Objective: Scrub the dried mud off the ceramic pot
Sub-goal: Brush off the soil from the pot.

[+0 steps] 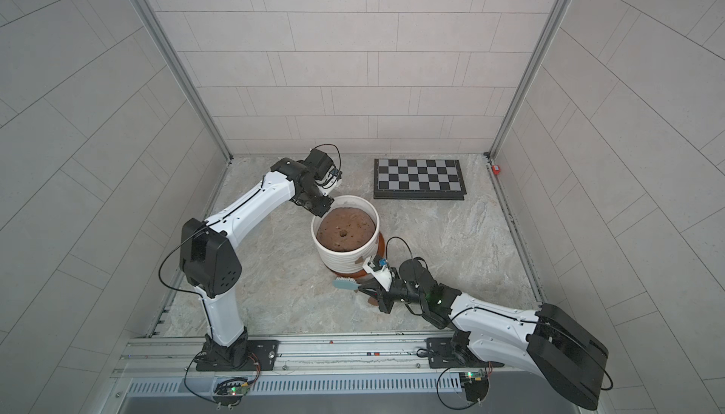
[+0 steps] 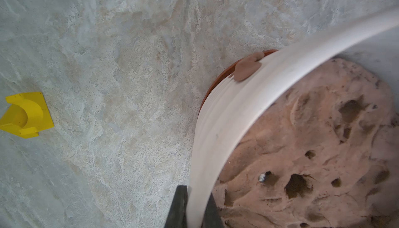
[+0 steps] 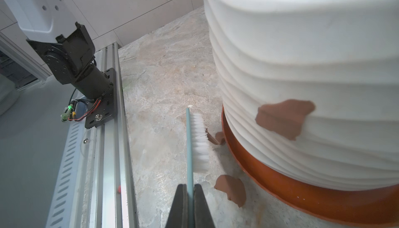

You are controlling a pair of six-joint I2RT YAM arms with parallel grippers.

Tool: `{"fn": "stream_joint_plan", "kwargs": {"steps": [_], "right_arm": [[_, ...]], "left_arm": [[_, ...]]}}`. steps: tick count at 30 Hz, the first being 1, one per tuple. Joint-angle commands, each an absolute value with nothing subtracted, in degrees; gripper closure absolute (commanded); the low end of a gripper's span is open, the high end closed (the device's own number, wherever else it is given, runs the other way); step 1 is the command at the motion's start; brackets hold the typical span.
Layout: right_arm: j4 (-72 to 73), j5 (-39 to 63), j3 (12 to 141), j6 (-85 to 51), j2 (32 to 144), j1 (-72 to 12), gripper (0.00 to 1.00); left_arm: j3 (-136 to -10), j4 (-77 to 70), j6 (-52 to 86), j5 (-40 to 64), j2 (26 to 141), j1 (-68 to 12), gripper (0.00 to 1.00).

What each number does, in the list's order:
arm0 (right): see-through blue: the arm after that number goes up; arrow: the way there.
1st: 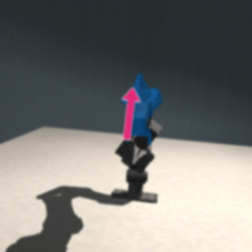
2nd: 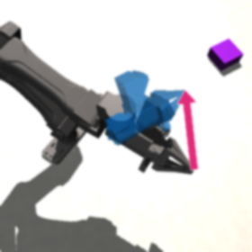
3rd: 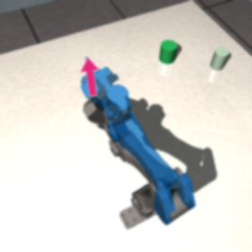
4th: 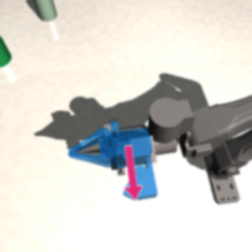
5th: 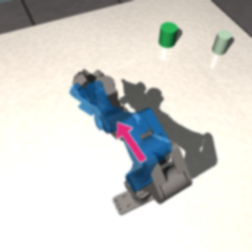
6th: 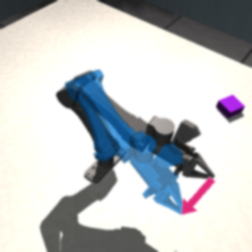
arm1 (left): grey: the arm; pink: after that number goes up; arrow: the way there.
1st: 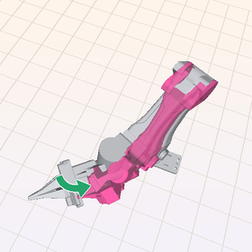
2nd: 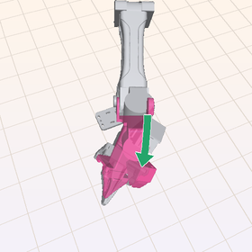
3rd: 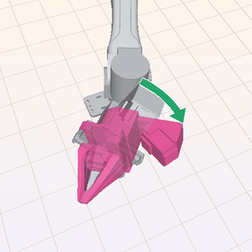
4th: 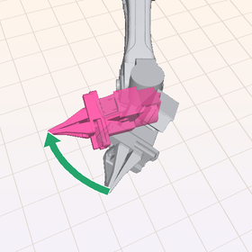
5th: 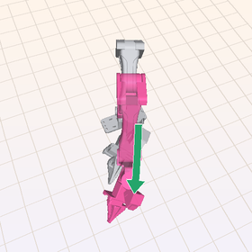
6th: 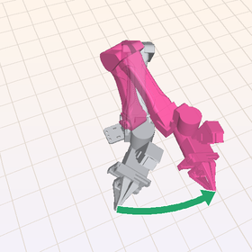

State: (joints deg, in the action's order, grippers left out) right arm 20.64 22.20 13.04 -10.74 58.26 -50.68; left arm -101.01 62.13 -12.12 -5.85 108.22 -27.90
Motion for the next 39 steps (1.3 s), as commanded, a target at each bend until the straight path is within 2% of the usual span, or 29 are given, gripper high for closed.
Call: {"fn": "stream_joint_plan", "kwargs": {"steps": [1,11,25,39], "right_arm": [[21.54,27.06,13.51,-12.92,56.92,-50.81,1.00],[21.71,30.59,13.42,-17.79,49.14,-47.18,1.00],[8.40,32.83,18.54,-13.03,43.06,-37.88,1.00],[11.55,33.72,19.78,-11.80,49.71,-30.60,1.00]], "left_arm": [[-102.45,63.79,-17.68,-2.83,109.39,-26.97,1.00],[-105.43,64.33,-19.32,-1.75,112.11,-26.46,1.00],[-108.37,66.44,-22.65,0.11,113.46,-26.11,1.00],[-108.02,67.23,-24.43,2.58,113.46,-26.11,1.00]]}}
